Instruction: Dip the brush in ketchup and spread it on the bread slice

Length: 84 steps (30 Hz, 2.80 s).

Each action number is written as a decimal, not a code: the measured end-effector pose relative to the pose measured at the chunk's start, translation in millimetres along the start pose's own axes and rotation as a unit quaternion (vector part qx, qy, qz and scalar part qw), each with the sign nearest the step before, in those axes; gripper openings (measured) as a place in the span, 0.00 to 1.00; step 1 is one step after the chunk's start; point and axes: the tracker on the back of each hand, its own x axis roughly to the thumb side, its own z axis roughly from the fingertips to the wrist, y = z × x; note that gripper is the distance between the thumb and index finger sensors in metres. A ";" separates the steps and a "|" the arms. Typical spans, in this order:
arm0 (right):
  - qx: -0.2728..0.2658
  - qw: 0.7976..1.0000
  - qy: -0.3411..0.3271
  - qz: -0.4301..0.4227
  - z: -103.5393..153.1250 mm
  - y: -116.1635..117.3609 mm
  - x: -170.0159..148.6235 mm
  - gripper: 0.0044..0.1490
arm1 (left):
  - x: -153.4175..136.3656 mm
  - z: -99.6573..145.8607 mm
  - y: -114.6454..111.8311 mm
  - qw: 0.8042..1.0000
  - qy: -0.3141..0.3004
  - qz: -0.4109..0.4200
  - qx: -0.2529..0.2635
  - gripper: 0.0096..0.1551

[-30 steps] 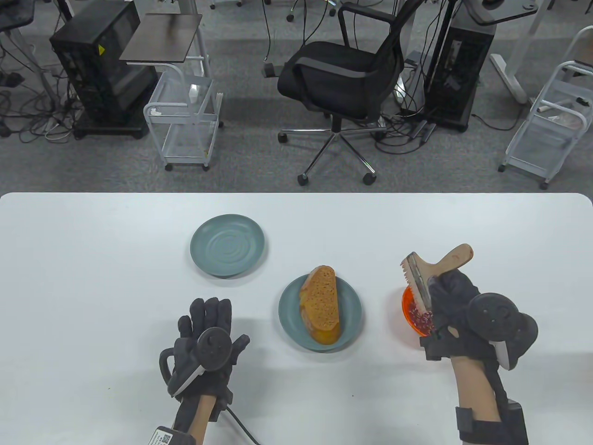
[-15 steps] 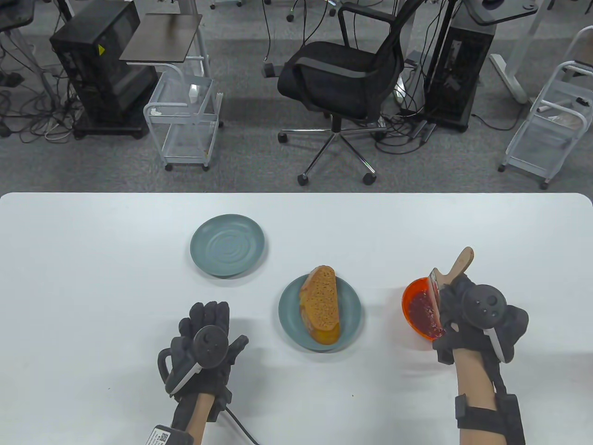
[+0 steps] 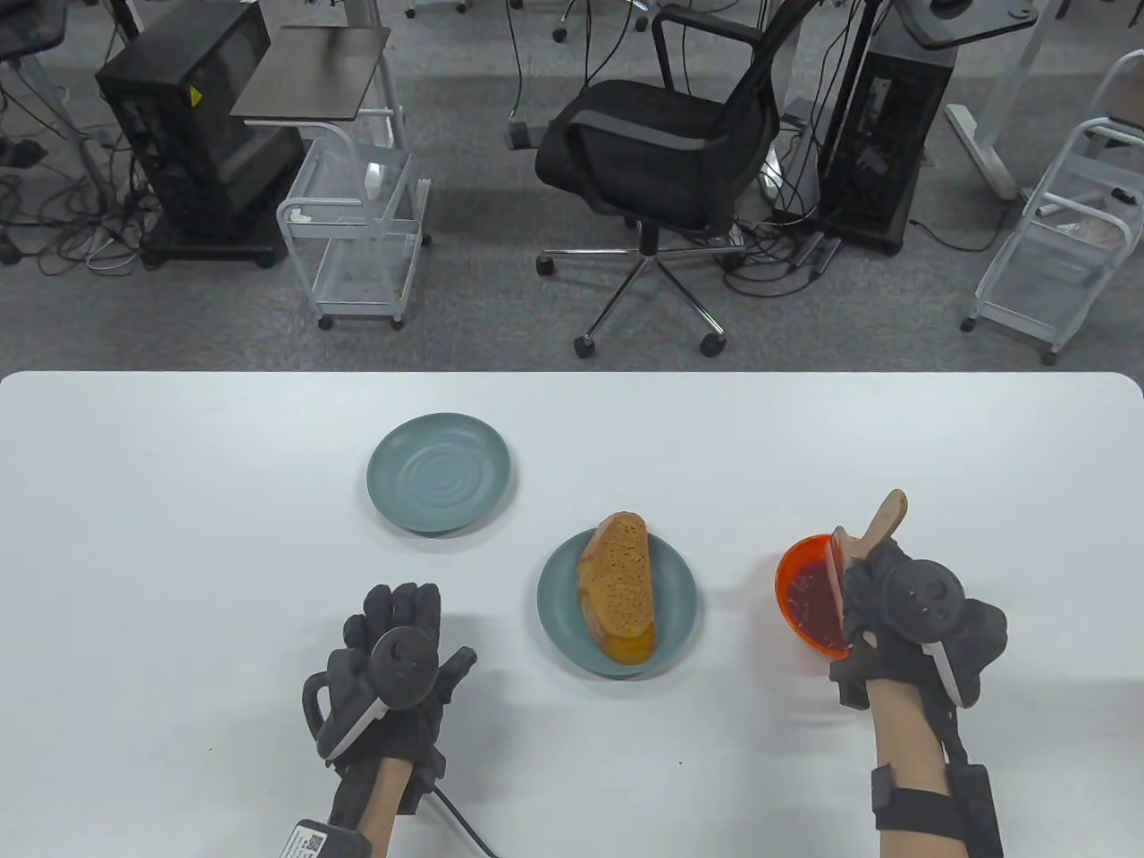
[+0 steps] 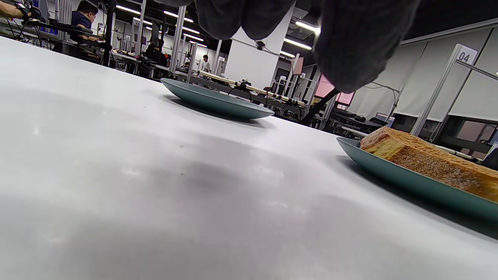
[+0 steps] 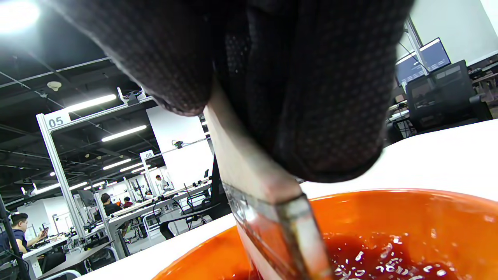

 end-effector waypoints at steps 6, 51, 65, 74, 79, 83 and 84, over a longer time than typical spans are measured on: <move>-0.027 0.999 -0.005 -0.020 -3.3 -24.6 4.6 0.29 | 1.5 -0.3 -0.3 1.000 -0.006 -0.001 0.000 0.47; 0.056 0.956 -0.005 -0.289 34.8 88.8 140.8 0.29 | 82.8 -43.4 -57.1 0.981 -0.099 -0.006 -0.165 0.35; 0.022 0.962 -0.023 -0.272 30.1 84.6 129.7 0.29 | 83.8 -42.5 -59.4 0.979 -0.101 -0.009 -0.175 0.36; -0.003 0.976 -0.039 -0.213 29.6 86.4 128.7 0.29 | 79.7 -41.9 -61.1 0.978 -0.102 0.008 -0.179 0.35; 0.007 0.960 -0.013 -0.279 27.5 81.5 122.0 0.29 | 81.6 -42.0 -61.8 0.979 -0.103 0.004 -0.175 0.36; 0.068 0.950 -0.002 -0.306 32.9 99.4 130.9 0.29 | 81.8 -41.3 -62.3 0.980 -0.103 0.003 -0.173 0.36; 0.075 0.951 -0.003 -0.300 34.2 103.1 132.7 0.29 | 81.2 -41.1 -62.5 0.980 -0.103 0.006 -0.170 0.36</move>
